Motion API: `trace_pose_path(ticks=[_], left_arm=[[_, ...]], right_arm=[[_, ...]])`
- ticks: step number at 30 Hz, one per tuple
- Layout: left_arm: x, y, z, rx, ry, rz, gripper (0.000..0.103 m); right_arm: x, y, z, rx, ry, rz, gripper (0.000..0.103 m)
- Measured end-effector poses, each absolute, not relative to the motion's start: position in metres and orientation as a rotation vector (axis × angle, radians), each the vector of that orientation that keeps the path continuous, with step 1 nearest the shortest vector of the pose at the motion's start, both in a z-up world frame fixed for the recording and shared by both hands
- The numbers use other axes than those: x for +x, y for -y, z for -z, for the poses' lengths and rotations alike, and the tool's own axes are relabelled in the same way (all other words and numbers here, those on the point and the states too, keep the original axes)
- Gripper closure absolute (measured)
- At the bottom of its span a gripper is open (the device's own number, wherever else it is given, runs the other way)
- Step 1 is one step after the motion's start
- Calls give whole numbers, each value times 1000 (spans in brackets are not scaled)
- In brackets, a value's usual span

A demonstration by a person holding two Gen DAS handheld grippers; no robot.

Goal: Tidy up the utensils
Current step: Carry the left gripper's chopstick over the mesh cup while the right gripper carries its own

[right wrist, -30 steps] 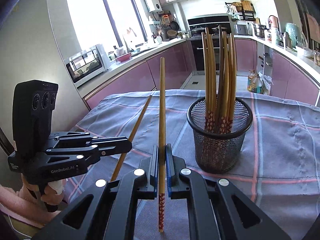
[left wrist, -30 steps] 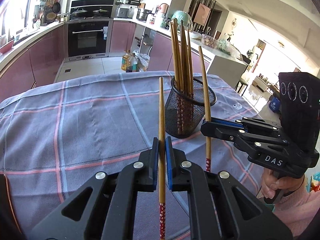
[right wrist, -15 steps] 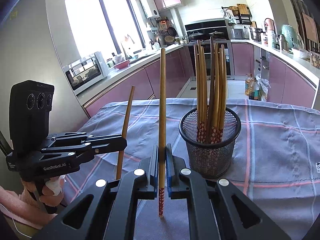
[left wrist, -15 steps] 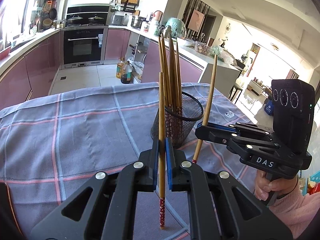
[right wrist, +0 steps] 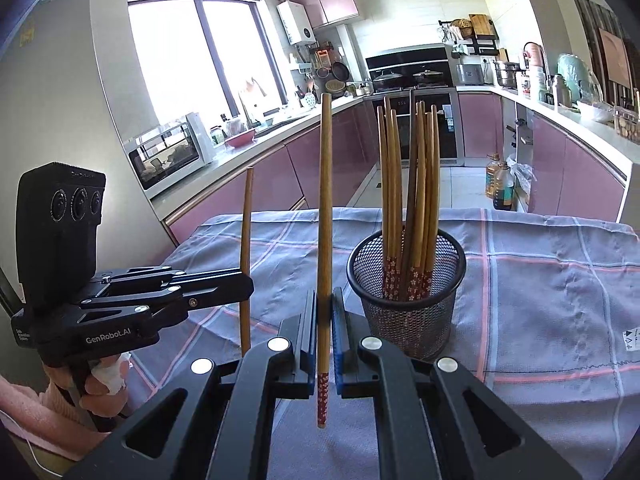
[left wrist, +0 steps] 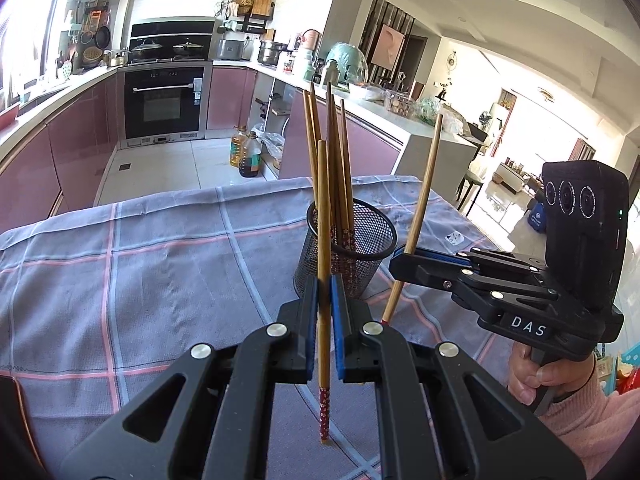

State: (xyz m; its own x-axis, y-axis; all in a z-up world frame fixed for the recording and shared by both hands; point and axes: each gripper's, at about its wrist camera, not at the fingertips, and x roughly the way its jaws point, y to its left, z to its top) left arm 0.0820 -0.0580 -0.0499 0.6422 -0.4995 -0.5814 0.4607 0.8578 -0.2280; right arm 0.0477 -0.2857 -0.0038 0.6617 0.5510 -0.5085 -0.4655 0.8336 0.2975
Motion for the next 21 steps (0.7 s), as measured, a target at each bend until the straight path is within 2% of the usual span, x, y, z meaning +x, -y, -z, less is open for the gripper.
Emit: trace_pose_path(ticks=[21], left_arm=[[85,69,39,-46,-643,571,95]], right_arm=[[51,297,-12,142,-579,-551,97]])
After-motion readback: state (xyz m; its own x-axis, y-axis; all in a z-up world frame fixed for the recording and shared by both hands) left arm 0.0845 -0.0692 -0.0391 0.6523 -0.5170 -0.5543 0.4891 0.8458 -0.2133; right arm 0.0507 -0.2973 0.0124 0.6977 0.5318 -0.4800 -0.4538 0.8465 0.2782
